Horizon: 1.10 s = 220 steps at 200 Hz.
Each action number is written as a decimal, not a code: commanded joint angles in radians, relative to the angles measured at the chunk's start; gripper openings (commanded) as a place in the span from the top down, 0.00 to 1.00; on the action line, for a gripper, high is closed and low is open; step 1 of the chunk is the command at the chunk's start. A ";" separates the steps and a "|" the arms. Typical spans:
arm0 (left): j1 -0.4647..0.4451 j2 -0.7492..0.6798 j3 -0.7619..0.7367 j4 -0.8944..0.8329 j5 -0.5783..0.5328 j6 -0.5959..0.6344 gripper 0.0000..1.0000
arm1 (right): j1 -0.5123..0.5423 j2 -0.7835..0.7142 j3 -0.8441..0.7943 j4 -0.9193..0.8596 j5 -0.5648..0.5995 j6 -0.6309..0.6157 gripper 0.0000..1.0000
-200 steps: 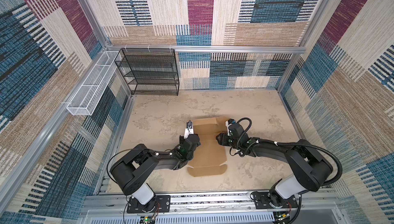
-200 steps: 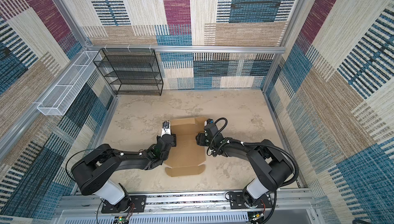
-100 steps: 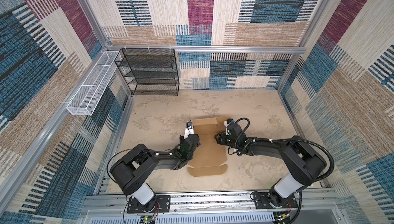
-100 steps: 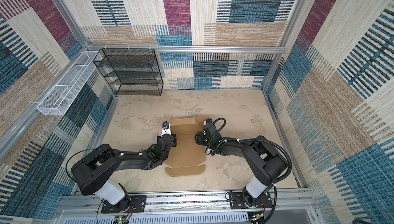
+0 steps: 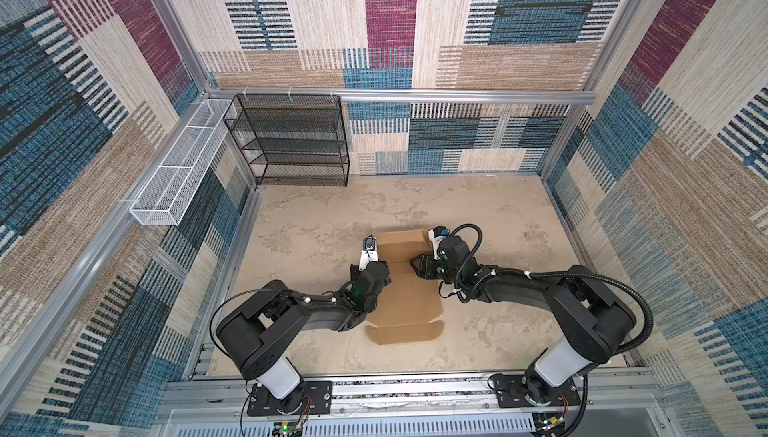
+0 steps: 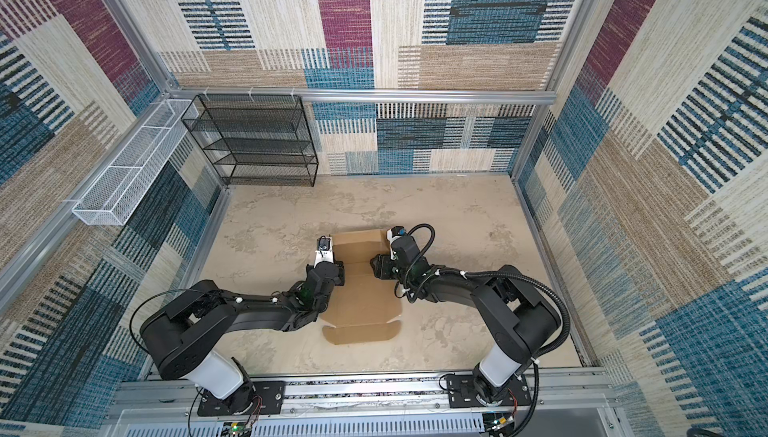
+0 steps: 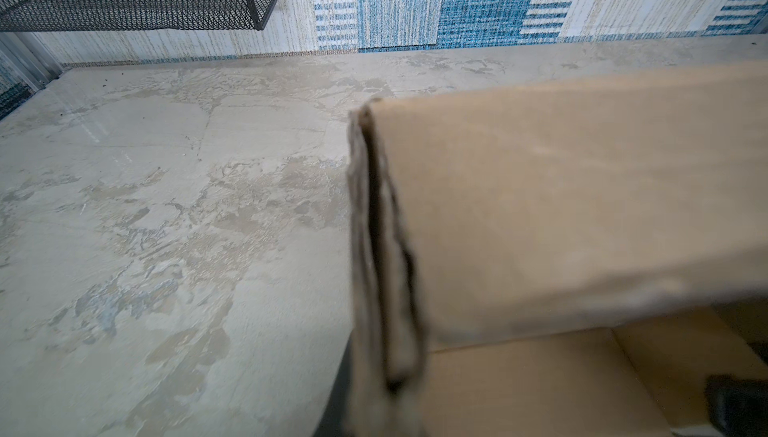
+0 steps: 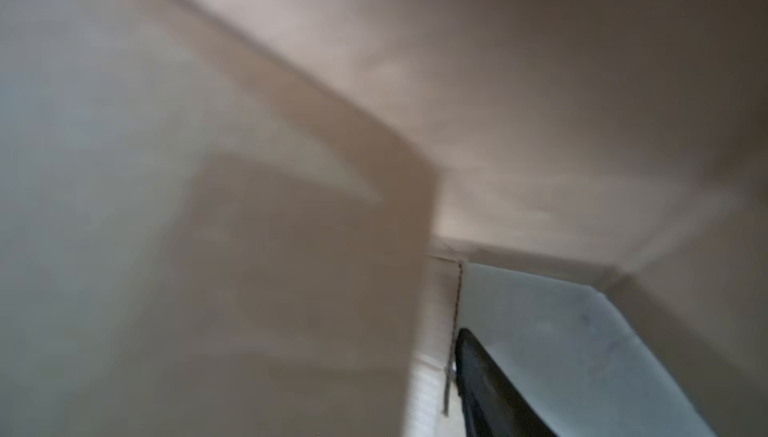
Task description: Fold the paper box
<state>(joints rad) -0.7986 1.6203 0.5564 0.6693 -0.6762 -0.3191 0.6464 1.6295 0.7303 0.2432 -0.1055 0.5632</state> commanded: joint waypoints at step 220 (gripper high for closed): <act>-0.005 0.002 0.016 -0.122 -0.002 -0.042 1.00 | -0.124 -0.314 -0.041 -0.324 0.259 -0.211 0.48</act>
<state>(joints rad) -0.8036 1.6211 0.5735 0.6266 -0.6968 -0.3569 0.5438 1.2846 0.6632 -0.0811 0.1577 0.4236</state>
